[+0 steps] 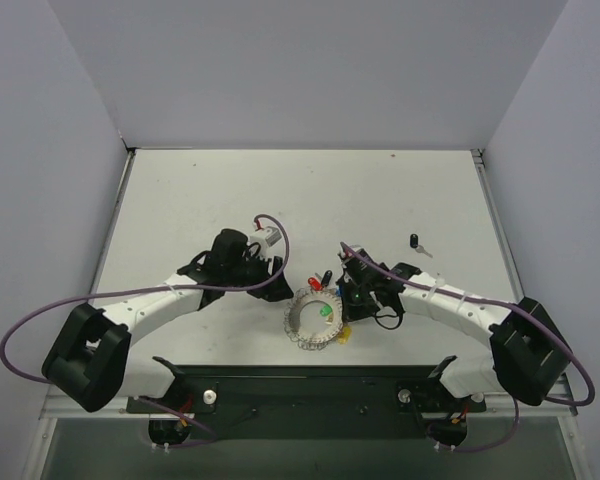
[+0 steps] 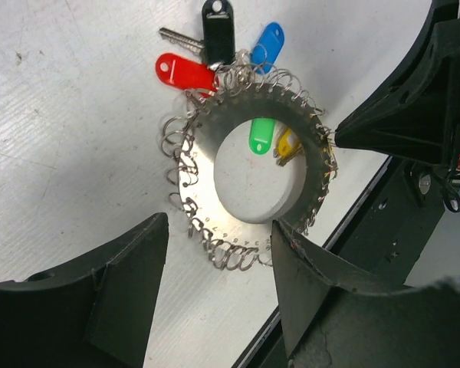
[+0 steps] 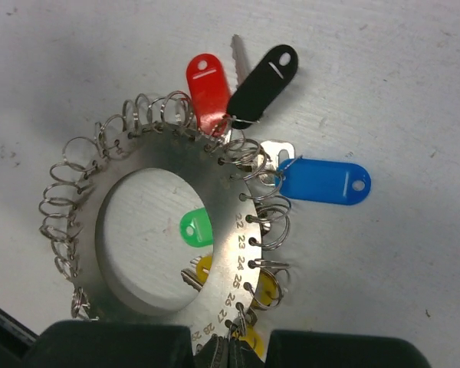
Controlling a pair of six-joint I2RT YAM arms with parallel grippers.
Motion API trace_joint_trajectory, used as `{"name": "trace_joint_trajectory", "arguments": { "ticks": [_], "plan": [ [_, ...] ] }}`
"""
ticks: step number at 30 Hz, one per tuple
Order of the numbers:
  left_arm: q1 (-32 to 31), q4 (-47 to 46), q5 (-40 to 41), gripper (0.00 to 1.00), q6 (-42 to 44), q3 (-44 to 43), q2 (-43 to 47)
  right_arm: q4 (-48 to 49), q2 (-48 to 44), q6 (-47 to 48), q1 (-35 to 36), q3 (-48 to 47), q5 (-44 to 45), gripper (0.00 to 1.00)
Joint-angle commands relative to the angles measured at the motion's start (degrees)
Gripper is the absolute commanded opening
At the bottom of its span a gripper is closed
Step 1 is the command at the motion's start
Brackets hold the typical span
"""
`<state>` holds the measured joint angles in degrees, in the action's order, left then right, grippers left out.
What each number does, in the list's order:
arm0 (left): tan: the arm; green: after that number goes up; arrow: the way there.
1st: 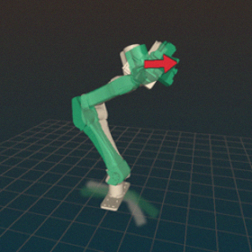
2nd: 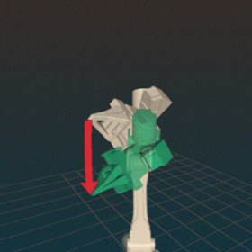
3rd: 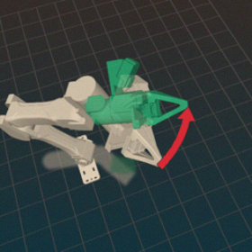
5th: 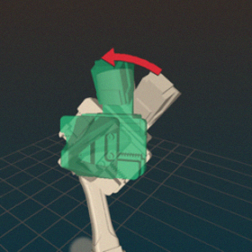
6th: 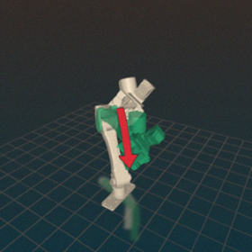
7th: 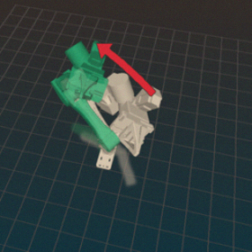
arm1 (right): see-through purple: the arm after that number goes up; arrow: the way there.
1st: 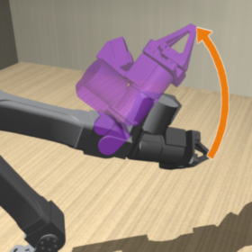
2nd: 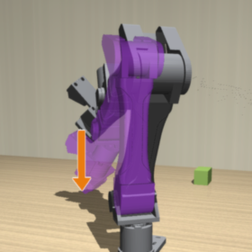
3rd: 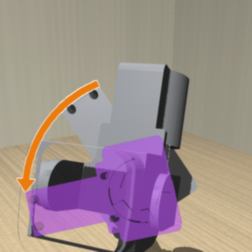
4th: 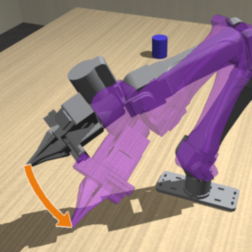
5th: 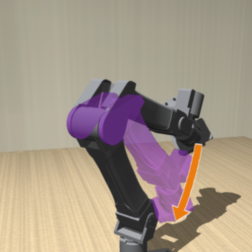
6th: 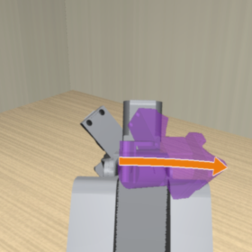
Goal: Put the keys on the keyring
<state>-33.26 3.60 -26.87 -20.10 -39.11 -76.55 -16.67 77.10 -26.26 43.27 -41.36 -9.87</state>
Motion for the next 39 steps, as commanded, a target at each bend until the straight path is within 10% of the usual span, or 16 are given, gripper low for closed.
{"name": "trace_joint_trajectory", "arguments": {
  "ticks": [1, 26, 39],
  "plan": [
    [0.21, -2.80, -1.95, 0.65, 1.20, 0.79, 3.69, -0.21, -3.79, 4.81, 0.33, -2.58, -4.36, 0.00],
    [-1.37, -21.88, -16.45, 0.64, -4.42, 7.30, 5.10, 12.36, -15.66, 7.98, -2.57, 3.04, -12.28, 0.00],
    [-2.69, -26.79, -20.67, 0.61, -4.33, 8.26, 5.27, 1.20, -4.77, 14.56, -3.36, -4.69, -24.04, 0.00]
  ]
}}
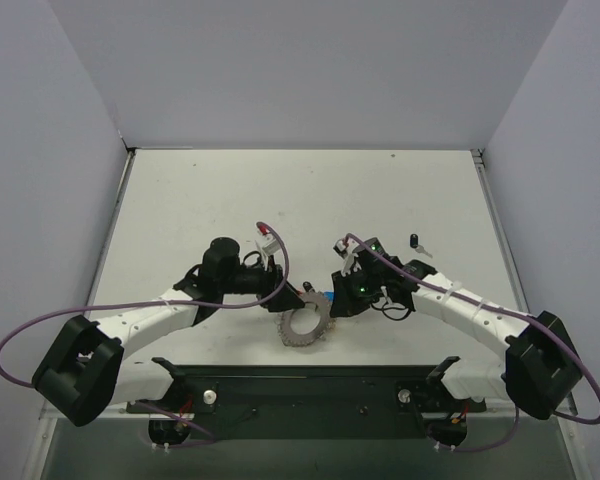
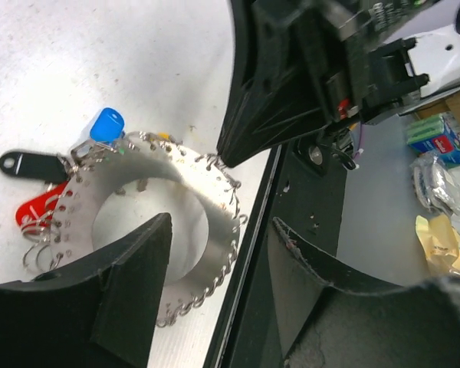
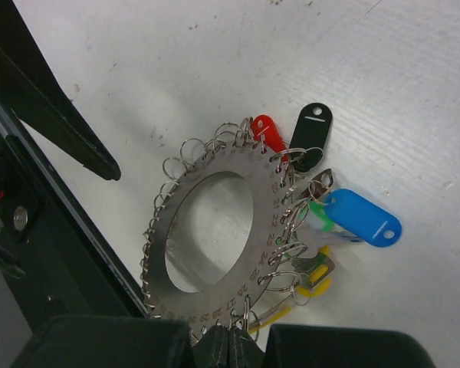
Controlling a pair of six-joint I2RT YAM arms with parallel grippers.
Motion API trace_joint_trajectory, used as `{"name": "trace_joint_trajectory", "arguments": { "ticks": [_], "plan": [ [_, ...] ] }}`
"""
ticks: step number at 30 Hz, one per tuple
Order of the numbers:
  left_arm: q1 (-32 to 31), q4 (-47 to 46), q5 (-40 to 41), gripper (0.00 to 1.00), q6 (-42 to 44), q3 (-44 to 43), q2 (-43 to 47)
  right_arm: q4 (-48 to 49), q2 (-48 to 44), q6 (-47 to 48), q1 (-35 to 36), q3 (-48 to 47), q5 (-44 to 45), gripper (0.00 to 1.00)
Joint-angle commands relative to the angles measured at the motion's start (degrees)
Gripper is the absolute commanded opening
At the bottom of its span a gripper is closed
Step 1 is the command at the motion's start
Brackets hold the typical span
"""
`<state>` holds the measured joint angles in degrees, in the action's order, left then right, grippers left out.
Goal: Put the keys on the keyring
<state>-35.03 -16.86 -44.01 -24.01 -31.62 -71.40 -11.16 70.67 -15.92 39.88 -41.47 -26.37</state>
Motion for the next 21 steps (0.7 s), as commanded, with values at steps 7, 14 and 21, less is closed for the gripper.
{"name": "trace_joint_trajectory", "arguments": {
  "ticks": [7, 14, 21],
  "plan": [
    [-3.91, -13.10, -9.25, 0.60, -0.43, 1.47, 0.29, -7.38, 2.54, 9.76, 1.43, -8.01, -15.81, 0.00],
    [-7.07, -13.63, -9.61, 0.52, 2.30, 1.11, -1.55, -7.65, 2.45, 11.79, 1.87, -8.80, -18.28, 0.00],
    [-7.16, -16.01, -8.72, 0.48, 3.27, 1.82, -2.69, -7.39, 1.31, 12.58, 2.05, -8.71, -19.16, 0.00]
  ]
}}
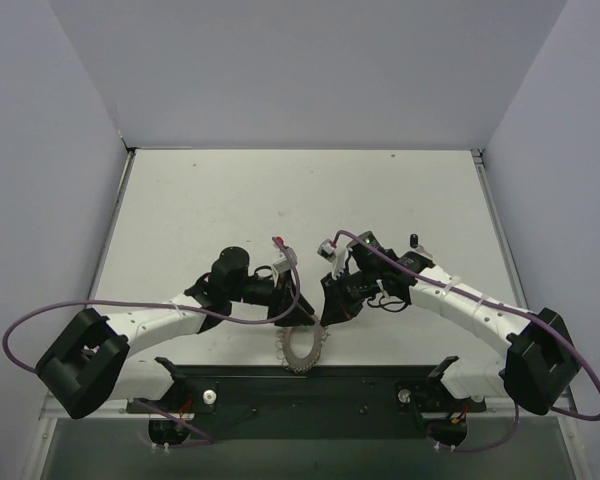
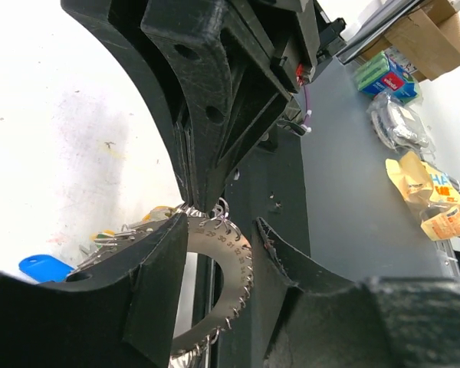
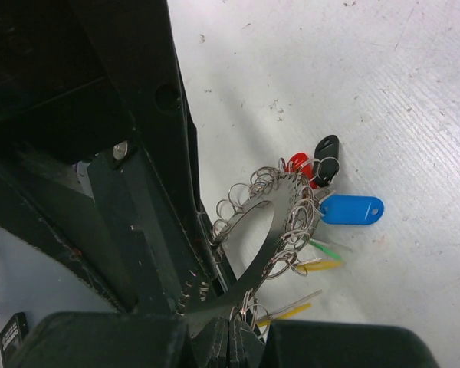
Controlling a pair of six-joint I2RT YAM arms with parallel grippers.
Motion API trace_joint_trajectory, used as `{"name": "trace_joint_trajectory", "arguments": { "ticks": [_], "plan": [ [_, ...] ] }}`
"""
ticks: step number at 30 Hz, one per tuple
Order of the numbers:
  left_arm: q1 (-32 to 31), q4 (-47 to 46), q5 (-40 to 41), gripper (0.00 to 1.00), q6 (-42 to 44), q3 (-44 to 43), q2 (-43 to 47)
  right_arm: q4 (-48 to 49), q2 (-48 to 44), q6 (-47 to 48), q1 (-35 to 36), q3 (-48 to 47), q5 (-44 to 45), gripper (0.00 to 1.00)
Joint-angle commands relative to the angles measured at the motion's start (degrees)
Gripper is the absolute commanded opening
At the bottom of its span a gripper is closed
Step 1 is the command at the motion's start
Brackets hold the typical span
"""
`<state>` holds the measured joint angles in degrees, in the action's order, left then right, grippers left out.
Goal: Put the keys on the keyring
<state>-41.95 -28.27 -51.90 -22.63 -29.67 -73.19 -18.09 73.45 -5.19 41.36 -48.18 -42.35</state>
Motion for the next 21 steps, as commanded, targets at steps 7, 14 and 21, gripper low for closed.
{"name": "trace_joint_trajectory", "arguments": {
  "ticks": [7, 14, 21],
  "plan": [
    [-0.58, -5.39, -0.92, 0.44, 2.24, -0.48, -2.66, -0.37, -1.21, 2.20, 0.56, -2.44, -2.21, 0.00],
    [-1.37, -5.30, -0.84, 0.42, 3.21, -0.56, -3.80, -0.20, -1.29, 2.47, 0.56, -2.53, -2.48, 0.00],
    [-1.55, -5.65, 0.39, 0.38, 3.65, -0.65, -4.95, -0.11, -1.73, 2.12, 0.56, -2.27, -0.03, 0.00]
  ]
}}
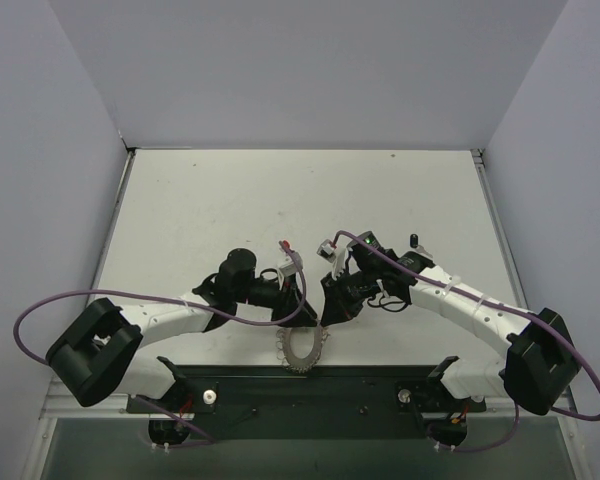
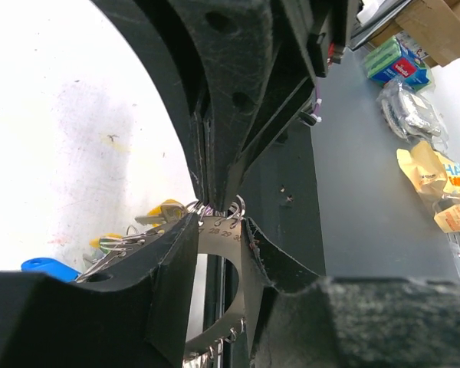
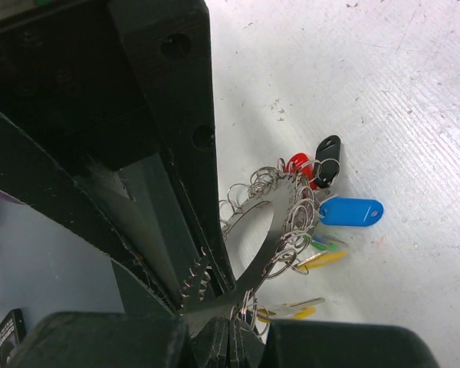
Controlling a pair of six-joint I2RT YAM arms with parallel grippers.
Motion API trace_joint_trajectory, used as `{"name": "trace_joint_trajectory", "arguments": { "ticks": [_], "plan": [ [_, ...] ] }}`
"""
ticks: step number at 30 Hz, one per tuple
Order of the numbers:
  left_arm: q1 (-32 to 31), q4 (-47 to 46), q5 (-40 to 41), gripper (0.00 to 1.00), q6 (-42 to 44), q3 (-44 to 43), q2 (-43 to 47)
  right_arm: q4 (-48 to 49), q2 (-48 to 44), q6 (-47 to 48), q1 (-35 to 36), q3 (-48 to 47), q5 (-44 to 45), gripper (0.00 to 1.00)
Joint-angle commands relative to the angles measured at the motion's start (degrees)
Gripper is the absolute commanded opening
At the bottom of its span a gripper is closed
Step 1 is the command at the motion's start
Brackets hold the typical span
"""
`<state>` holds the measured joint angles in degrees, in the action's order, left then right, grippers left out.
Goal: Put the keys on the keyring
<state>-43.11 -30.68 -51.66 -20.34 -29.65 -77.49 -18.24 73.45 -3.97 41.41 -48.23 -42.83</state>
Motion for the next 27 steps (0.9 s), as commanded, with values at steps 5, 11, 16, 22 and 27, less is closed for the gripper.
{"name": "trace_joint_trajectory", "arguments": {
  "ticks": [5, 11, 16, 22, 27],
  "plan": [
    [-0.48, -1.06, 2.00, 0.37, 2.05, -0.85, 0.41, 0.05, -0.33, -2.17, 0.43, -1.43, 9.15, 0.00],
    [-0.48, 3.25, 5.42, 0.37, 3.90, -0.76, 2.08, 0.40, 2.57, -4.82, 0.34, -1.17, 17.06, 0.00],
    [-0.48, 4.48, 7.54, 0.37, 4.08, -0.59, 3.22, 0.40, 5.56, -6.75, -0.10, -1.25, 21.99, 0.00],
    [-0.39, 5.71, 8.85, 0.37, 4.43, -0.32, 4.28, -0.04, 7.67, -8.16, -0.36, -1.61, 25.51, 0.00],
    [-0.39, 6.94, 10.43, 0.37, 4.61, -0.15, 4.72, -0.92, 6.80, -8.95, -0.36, -1.87, 28.76, 0.23]
  ]
}}
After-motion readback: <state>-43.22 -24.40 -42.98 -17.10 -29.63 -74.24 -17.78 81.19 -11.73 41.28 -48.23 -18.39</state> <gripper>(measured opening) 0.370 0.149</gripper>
